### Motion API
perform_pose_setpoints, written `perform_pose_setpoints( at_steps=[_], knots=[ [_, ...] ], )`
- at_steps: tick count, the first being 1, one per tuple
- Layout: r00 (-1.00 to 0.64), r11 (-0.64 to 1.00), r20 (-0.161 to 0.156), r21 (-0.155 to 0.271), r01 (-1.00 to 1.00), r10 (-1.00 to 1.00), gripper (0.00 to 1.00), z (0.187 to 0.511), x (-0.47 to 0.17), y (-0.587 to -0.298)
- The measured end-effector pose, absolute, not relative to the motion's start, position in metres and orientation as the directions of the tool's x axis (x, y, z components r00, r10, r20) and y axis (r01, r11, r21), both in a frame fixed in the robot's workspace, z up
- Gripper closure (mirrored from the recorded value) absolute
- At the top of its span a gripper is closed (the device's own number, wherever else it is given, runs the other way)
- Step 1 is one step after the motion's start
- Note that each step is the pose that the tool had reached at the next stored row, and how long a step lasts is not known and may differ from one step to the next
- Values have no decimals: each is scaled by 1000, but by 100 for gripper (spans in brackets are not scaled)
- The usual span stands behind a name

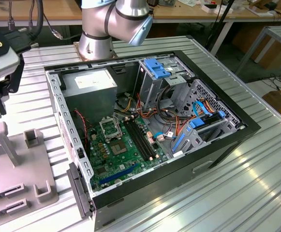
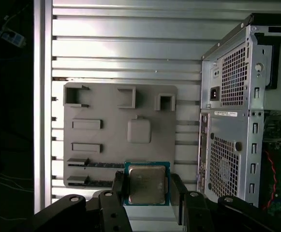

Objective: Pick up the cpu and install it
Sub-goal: 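Pick up the cpu and move it towards the insertion slot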

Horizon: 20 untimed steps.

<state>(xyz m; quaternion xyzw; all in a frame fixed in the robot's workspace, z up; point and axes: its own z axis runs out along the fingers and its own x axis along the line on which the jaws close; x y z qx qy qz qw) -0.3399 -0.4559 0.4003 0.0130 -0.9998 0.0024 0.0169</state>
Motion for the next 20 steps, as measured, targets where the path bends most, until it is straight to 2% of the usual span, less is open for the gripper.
perform_pose_setpoints(
  at_steps=[20],
  knots=[
    [-999,1000,41,-4,-16,-16,53,400,-317,-464]
  ],
)
